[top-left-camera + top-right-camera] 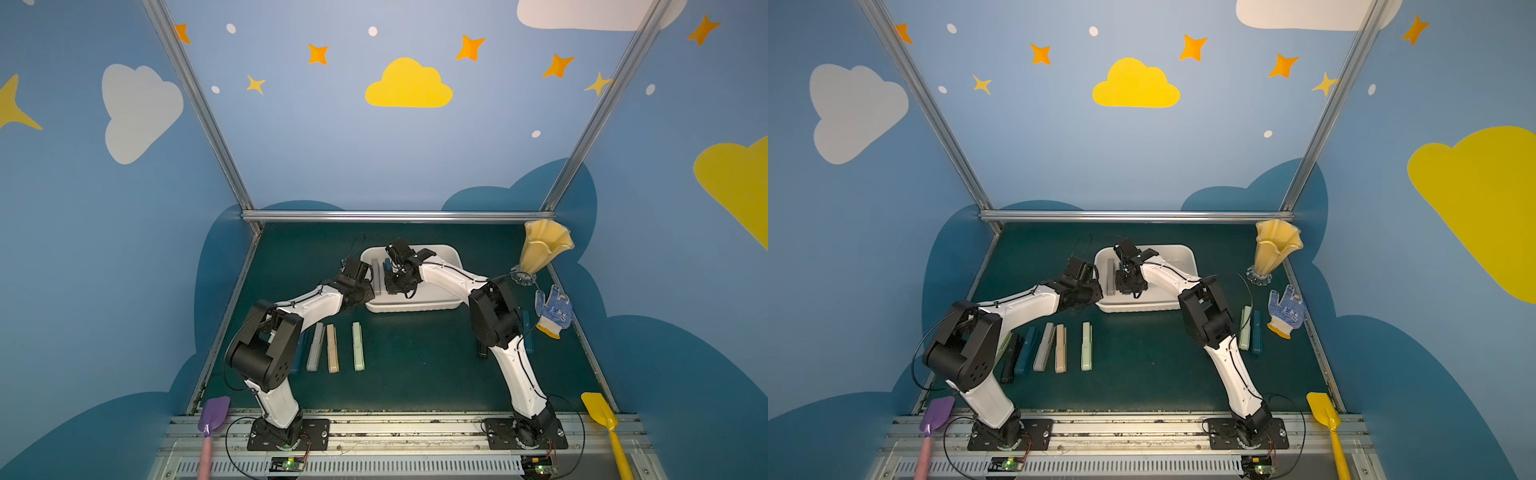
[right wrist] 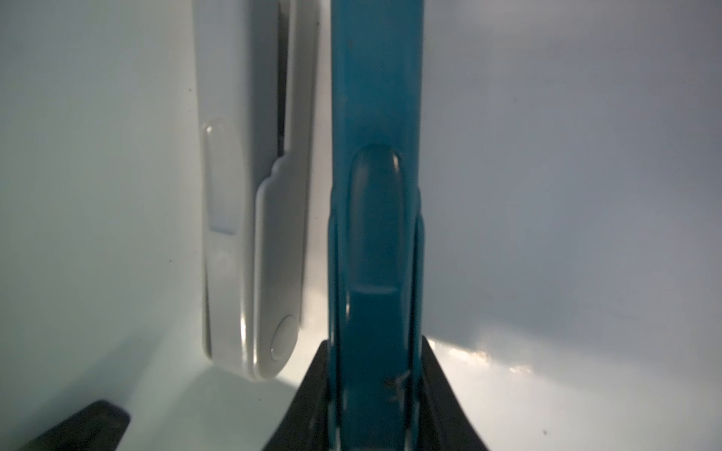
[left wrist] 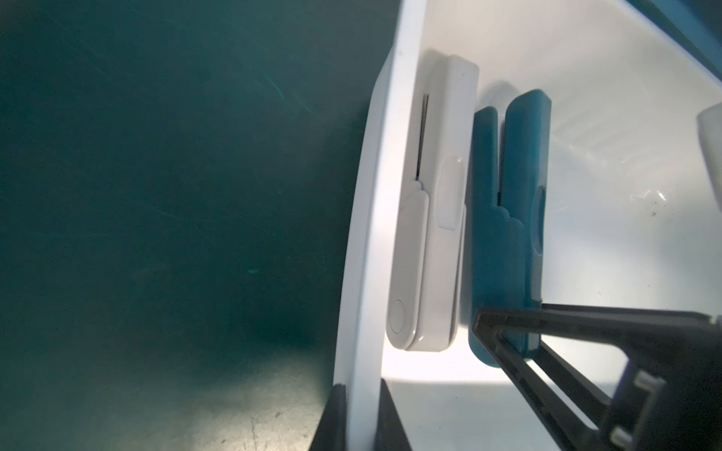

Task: Put the pruning pliers into the storage box
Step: Place the pruning pliers in the storage box.

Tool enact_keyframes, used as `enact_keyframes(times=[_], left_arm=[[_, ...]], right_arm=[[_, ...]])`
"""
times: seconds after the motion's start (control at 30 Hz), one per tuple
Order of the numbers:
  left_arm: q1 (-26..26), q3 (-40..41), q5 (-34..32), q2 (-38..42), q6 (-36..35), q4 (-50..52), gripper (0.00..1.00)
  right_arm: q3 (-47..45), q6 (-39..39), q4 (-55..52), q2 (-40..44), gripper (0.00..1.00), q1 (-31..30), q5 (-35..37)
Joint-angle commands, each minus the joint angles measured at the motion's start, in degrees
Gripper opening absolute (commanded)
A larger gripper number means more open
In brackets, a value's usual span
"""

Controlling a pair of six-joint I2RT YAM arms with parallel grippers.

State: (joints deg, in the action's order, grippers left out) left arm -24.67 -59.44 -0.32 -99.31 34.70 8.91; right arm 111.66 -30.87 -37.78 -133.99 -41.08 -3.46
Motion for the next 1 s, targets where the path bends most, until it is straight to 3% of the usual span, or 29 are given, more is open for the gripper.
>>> enact_keyframes(times=[0.0, 0.53, 0.97], left_arm=[[-0.2, 0.1, 0.2, 1.8, -0.2, -1.4, 0.13], [0.1, -0.1, 0.1, 2.0, -0.5, -1.1, 0.13], [0.1, 0.5, 0.3, 2.1, -0.5, -1.5, 0.13]], right_arm=[[2.7, -1.3, 1.2, -1.5, 0.28, 0.0, 1.2], [4.0, -2.7, 1.4, -3.2, 0.38, -0.1, 0.9], [3.9, -4.6, 2.4, -1.7, 0.36, 0.3, -1.9]])
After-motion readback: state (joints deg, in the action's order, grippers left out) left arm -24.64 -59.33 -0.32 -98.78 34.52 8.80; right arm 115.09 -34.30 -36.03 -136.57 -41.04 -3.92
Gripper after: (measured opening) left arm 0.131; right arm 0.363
